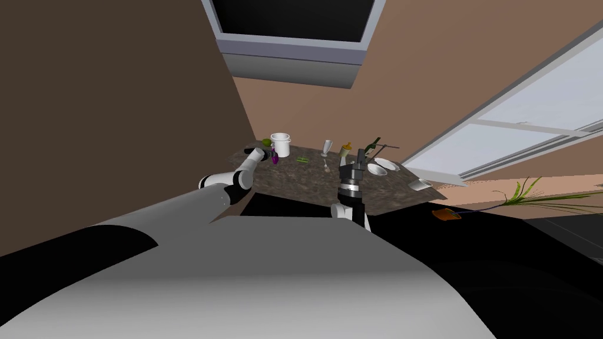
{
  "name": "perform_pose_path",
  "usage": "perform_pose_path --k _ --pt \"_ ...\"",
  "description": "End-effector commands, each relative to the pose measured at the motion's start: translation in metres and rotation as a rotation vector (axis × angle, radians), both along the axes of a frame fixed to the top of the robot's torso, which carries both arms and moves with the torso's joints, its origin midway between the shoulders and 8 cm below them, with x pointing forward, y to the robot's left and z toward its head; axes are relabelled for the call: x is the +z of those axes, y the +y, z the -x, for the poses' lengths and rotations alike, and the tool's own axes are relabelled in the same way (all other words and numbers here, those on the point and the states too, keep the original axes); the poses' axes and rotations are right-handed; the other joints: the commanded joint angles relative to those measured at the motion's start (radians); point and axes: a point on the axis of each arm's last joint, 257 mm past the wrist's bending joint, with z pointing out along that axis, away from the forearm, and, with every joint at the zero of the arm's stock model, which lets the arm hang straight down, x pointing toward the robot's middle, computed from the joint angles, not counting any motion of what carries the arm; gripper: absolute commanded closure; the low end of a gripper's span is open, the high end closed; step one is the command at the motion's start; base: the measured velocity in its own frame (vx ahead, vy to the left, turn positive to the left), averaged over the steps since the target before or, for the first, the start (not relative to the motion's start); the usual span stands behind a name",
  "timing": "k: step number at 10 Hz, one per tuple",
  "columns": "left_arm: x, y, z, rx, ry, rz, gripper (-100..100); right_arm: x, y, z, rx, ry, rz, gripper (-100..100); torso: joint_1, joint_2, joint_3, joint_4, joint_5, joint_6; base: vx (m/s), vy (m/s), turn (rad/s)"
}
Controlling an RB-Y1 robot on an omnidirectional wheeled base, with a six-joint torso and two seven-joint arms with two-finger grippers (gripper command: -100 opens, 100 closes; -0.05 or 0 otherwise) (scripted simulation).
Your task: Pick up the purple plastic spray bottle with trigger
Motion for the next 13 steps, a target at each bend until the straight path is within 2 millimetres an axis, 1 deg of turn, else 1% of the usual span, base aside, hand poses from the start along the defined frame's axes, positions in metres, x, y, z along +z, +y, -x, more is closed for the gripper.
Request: perform_pose_path --k 1,2,3,4,5,6,8,10,11,12,13 --pt "-0.023 -0.006 0.013 -0.017 0.044 0.028 100 0.0 0.0 0.0 0.0 0.0 0.0 0 0.0 0.0 0.0 0.0 0.0 0.0 0.102 -0.019 0.033" --pt "-0.022 0.003 0.017 -0.011 0.035 0.02 100 0.0 0.0 0.0 0.0 0.0 0.0 0 -0.001 -0.005 -0.003 -0.002 0.0 0.0 0.106 -0.022 0.026" --pt "-0.014 0.008 0.015 -0.005 0.013 0.014 100 0.0 0.0 0.0 0.0 0.0 0.0 0 0.0 -0.007 -0.006 -0.005 0.001 -0.001 0.045 -0.017 0.001" --pt "-0.033 0.0 0.028 -0.027 0.056 0.042 100 0.0 0.0 0.0 0.0 0.0 0.0 0 0.001 -0.008 -0.006 -0.006 0.002 -0.001 0.09 -0.029 0.039" --pt "-0.037 0.007 0.032 -0.019 0.057 0.038 100 0.0 0.0 0.0 0.0 0.0 0.0 0 0.001 -0.01 -0.009 -0.009 0.003 -0.001 0.087 -0.026 0.017" --pt "-0.047 0.009 0.037 -0.017 0.073 0.04 100 0.0 0.0 0.0 0.0 0.0 0.0 0 0.003 -0.013 -0.012 -0.011 0.004 -0.001 0.043 -0.012 -0.014" --pt "-0.043 0.012 0.037 -0.012 0.061 0.035 100 0.0 0.0 0.0 0.0 0.0 0.0 0 0.007 -0.013 -0.016 -0.018 0.007 -0.002 0.002 0.001 0.0" --pt "-0.018 0.016 0.029 -0.008 0.009 0.022 100 0.0 0.0 0.0 0.0 0.0 0.0 0 0.008 -0.012 -0.016 -0.02 0.008 -0.003 -0.012 0.0 0.002" --pt "-0.048 0.007 0.046 -0.028 0.073 0.055 100 0.0 0.0 0.0 0.0 0.0 0.0 0 0.008 -0.012 -0.016 -0.019 0.007 -0.003 0.07 -0.019 0.033" --pt "-0.048 0.014 0.051 -0.023 0.069 0.049 100 0.0 0.0 0.0 0.0 0.0 0.0 0 0.007 -0.016 -0.018 -0.021 0.008 -0.003 0.096 -0.025 0.024" --pt "-0.035 0.022 0.049 -0.014 0.034 0.035 100 0.0 0.0 0.0 0.0 0.0 0.0 0 0.007 -0.019 -0.02 -0.022 0.008 -0.003 0.046 -0.018 0.004"
